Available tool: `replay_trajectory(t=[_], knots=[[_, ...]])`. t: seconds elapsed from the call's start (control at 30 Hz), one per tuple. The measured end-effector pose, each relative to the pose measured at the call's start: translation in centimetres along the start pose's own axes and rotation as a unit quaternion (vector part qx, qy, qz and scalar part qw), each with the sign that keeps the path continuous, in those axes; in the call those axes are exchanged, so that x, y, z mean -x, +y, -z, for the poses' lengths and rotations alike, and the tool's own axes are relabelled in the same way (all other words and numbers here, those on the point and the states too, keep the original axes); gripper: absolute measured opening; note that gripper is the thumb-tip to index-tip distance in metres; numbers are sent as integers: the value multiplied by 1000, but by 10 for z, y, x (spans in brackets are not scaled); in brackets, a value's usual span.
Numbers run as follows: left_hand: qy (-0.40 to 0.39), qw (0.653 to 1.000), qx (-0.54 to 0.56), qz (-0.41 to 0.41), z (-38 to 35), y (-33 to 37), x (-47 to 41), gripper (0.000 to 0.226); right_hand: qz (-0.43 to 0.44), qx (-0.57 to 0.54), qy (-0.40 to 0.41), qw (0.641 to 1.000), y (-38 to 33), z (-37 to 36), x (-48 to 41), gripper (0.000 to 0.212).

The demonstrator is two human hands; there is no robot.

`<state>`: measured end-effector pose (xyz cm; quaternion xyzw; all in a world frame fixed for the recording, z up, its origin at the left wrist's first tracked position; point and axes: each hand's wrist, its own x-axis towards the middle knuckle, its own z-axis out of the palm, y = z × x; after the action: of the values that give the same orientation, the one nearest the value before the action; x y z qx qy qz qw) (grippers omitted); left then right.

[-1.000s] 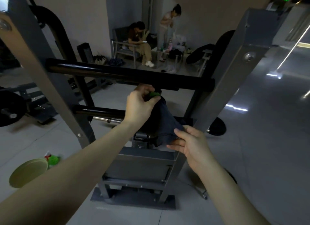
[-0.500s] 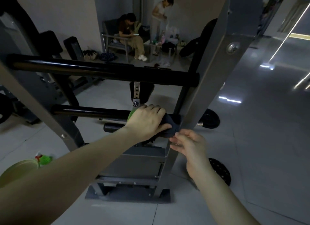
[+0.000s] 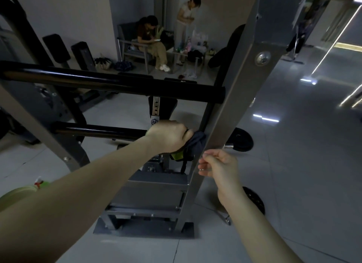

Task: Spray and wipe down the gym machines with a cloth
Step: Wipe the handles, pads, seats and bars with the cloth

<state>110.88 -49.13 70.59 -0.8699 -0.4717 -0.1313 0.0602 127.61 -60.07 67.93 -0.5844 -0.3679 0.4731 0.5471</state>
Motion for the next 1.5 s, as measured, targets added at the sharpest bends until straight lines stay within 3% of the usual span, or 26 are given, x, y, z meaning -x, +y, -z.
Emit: replay_trajectory(t=[0.17,0.3,0.4,0.5,0.63,0.8,0.87,0.97,1.07,1.27,1.37,1.5], knots=[[20,997,2,69,1,7,1,49,-6,22,-25,999,0,-7,2,10],[159,983,55,66,-10,11,25,44,-10,27,-40,999,3,-10,4,9],[219,974,67,-5,-20,12,42,42,-13,30,-40,999,7,-8,5,10],[170,984,-12,-60,-25,14,41,43,-20,30,-37,999,9,-7,5,10],[100,985,-127,-53,-14,20,20,53,-37,8,-26,999,4,-6,-1,13],[22,998,-52,-35,2,22,-1,52,-51,-3,-13,999,-3,-5,-8,17],[32,998,-50,-8,3,25,-2,50,-51,0,-14,999,-4,-4,-8,19],[114,991,-64,13,-9,32,9,42,-50,-3,-21,999,-4,-2,-5,17],[192,981,2,-18,-23,31,25,30,-56,-5,-24,998,-2,-2,-2,14],[255,963,48,-71,-21,31,62,23,-82,-56,-50,994,6,-10,0,25],[259,958,117,-42,-13,45,88,24,-107,-121,-79,984,12,-13,3,38],[208,959,190,-38,-11,46,112,29,-176,-184,-131,958,21,-14,7,47]])
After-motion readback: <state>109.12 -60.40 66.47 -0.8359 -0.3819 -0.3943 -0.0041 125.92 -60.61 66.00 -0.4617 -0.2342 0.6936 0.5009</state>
